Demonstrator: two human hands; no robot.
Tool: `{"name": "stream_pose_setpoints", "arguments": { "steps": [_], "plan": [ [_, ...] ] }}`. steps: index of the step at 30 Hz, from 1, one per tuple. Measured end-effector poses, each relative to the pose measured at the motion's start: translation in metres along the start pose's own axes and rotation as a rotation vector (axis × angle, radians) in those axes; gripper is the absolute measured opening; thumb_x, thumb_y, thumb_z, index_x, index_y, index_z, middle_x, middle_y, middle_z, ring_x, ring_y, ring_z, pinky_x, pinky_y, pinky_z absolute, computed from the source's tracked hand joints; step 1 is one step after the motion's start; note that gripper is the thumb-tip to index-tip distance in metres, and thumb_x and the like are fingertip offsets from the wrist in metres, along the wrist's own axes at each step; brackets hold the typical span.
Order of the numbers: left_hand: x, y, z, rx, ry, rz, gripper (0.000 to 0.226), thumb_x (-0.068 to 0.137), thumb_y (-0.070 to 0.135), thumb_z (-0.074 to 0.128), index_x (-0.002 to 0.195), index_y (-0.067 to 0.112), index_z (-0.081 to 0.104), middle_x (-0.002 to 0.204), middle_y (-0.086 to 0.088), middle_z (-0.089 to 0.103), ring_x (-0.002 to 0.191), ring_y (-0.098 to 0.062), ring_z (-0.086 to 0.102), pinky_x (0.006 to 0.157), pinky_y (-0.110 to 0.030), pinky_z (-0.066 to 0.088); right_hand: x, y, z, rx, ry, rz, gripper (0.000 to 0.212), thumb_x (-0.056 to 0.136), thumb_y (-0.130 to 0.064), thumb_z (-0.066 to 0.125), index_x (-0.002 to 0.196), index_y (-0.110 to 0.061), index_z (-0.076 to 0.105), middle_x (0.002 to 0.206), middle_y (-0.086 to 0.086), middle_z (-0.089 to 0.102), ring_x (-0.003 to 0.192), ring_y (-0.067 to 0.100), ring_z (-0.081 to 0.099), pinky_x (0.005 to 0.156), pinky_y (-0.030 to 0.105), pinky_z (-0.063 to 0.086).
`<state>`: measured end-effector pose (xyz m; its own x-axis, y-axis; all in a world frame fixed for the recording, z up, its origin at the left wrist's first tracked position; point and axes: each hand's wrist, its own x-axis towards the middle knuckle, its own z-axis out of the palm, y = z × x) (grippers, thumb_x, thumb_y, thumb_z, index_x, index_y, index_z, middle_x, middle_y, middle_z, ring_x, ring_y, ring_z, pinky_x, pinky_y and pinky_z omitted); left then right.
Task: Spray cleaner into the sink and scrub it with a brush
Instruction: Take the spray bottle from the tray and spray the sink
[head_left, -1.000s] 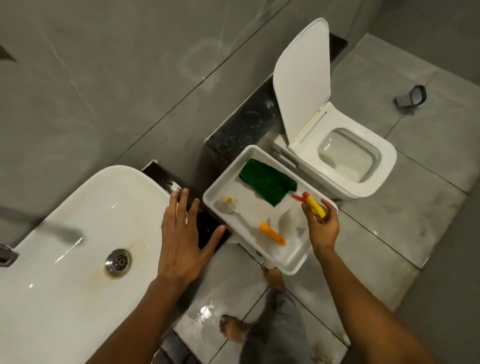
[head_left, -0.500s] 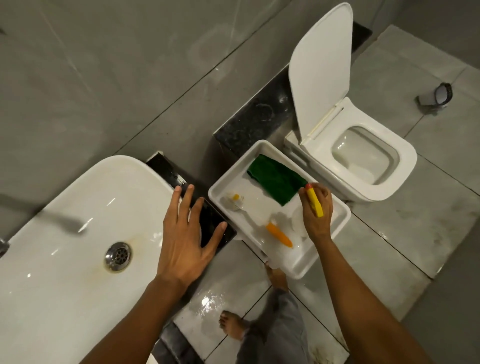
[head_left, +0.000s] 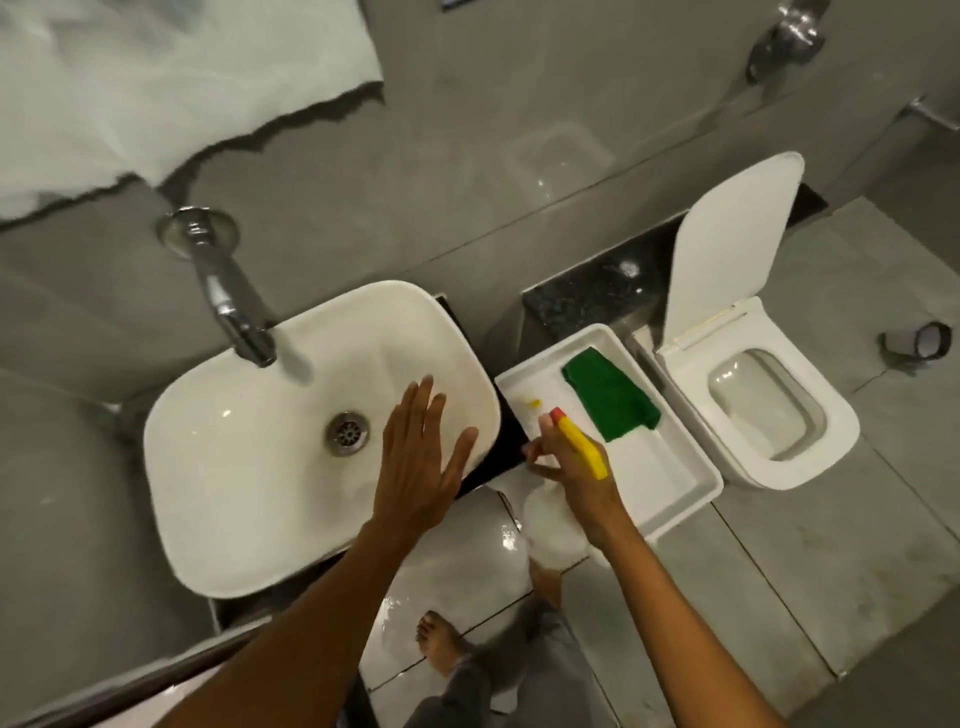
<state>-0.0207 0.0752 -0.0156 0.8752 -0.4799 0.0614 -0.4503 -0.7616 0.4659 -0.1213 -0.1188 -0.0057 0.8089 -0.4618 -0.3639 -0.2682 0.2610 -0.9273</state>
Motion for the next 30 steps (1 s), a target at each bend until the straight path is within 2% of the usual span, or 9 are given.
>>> {"name": "stream_pose_setpoints", "arguments": {
  "steps": [4, 7, 10, 13, 15, 20, 23, 28, 30],
  "plan": [
    [-0.039, -0.056, -0.037, 0.001, 0.122, -0.198, 0.061, 0.111, 0.043, 0.05, 0.157, 0.004, 0.045, 0.174, -0.015, 0.032, 0.162, -0.034, 0.029, 0.133, -0.05, 0.023, -0.039, -0.003, 0.06, -0.073, -0.258, 0.228, 0.048, 0.088, -0.052, 0.077, 0.124, -0.021, 0.073, 0.096, 0.023, 0.076, 0.085, 0.024, 0.078, 0.079, 0.045, 0.067],
    [-0.062, -0.102, -0.066, 0.068, 0.218, -0.337, 0.06, 0.107, 0.041, 0.046, 0.144, -0.004, 0.059, 0.165, -0.025, 0.043, 0.154, -0.045, 0.042, 0.124, -0.059, 0.034, -0.064, 0.003, 0.096, -0.123, -0.416, 0.311, 0.044, 0.092, -0.053, 0.073, 0.132, -0.044, 0.059, 0.097, 0.001, 0.083, 0.09, 0.007, 0.079, 0.068, 0.032, 0.066],
    [-0.084, -0.145, -0.088, 0.152, 0.236, -0.463, 0.062, 0.107, 0.044, 0.039, 0.141, -0.003, 0.061, 0.164, -0.025, 0.044, 0.155, -0.044, 0.04, 0.125, -0.059, 0.03, -0.082, 0.012, 0.122, -0.173, -0.379, 0.344, 0.044, 0.088, -0.072, 0.065, 0.102, -0.032, 0.078, 0.09, 0.008, 0.083, 0.091, 0.018, 0.081, 0.07, 0.04, 0.067],
    [-0.092, -0.165, -0.094, 0.16, 0.262, -0.514, 0.054, 0.109, 0.038, 0.042, 0.142, -0.002, 0.06, 0.165, -0.022, 0.044, 0.156, -0.04, 0.039, 0.127, -0.058, 0.026, -0.092, 0.024, 0.138, -0.407, -0.322, 0.224, 0.067, 0.085, -0.083, 0.055, 0.073, -0.02, 0.071, 0.059, 0.015, 0.07, 0.068, 0.028, 0.079, 0.076, 0.041, 0.064],
    [-0.092, -0.169, -0.093, 0.175, 0.331, -0.492, 0.043, 0.11, 0.029, 0.048, 0.137, -0.001, 0.063, 0.16, -0.021, 0.051, 0.152, -0.04, 0.046, 0.124, -0.059, 0.03, -0.096, 0.028, 0.144, -0.459, -0.311, 0.21, 0.062, 0.083, -0.085, 0.055, 0.076, -0.027, 0.073, 0.056, 0.012, 0.068, 0.063, 0.025, 0.078, 0.071, 0.032, 0.06],
    [-0.093, -0.175, -0.088, 0.135, 0.457, -0.499, 0.034, 0.111, 0.025, 0.048, 0.13, 0.003, 0.065, 0.15, -0.018, 0.059, 0.143, -0.039, 0.054, 0.119, -0.057, 0.036, -0.1, 0.022, 0.151, -0.273, -0.364, 0.358, 0.05, 0.086, -0.074, 0.065, 0.079, -0.025, 0.074, 0.087, 0.022, 0.076, 0.09, 0.024, 0.082, 0.066, 0.043, 0.066],
    [-0.094, -0.177, -0.088, 0.126, 0.453, -0.509, 0.035, 0.112, 0.028, 0.047, 0.128, 0.004, 0.065, 0.148, -0.017, 0.06, 0.141, -0.038, 0.054, 0.119, -0.057, 0.036, -0.101, 0.021, 0.152, -0.338, -0.336, 0.305, 0.047, 0.092, -0.069, 0.06, 0.084, -0.025, 0.074, 0.062, 0.024, 0.063, 0.08, 0.032, 0.083, 0.079, 0.054, 0.066],
    [-0.094, -0.175, -0.088, 0.114, 0.463, -0.513, 0.036, 0.111, 0.031, 0.046, 0.125, 0.005, 0.066, 0.145, -0.017, 0.062, 0.137, -0.038, 0.057, 0.118, -0.057, 0.038, -0.1, 0.011, 0.147, -0.26, -0.262, 0.324, 0.054, 0.088, -0.073, 0.063, 0.085, -0.02, 0.075, 0.084, 0.015, 0.079, 0.092, 0.031, 0.081, 0.073, 0.054, 0.067],
    [-0.094, -0.175, -0.087, 0.105, 0.449, -0.517, 0.037, 0.111, 0.032, 0.046, 0.125, 0.005, 0.066, 0.145, -0.017, 0.062, 0.137, -0.038, 0.057, 0.119, -0.056, 0.037, -0.098, 0.009, 0.143, -0.258, -0.21, 0.298, 0.052, 0.088, -0.072, 0.064, 0.084, -0.021, 0.073, 0.067, 0.02, 0.067, 0.084, 0.035, 0.082, 0.072, 0.053, 0.066]
  ]
}}
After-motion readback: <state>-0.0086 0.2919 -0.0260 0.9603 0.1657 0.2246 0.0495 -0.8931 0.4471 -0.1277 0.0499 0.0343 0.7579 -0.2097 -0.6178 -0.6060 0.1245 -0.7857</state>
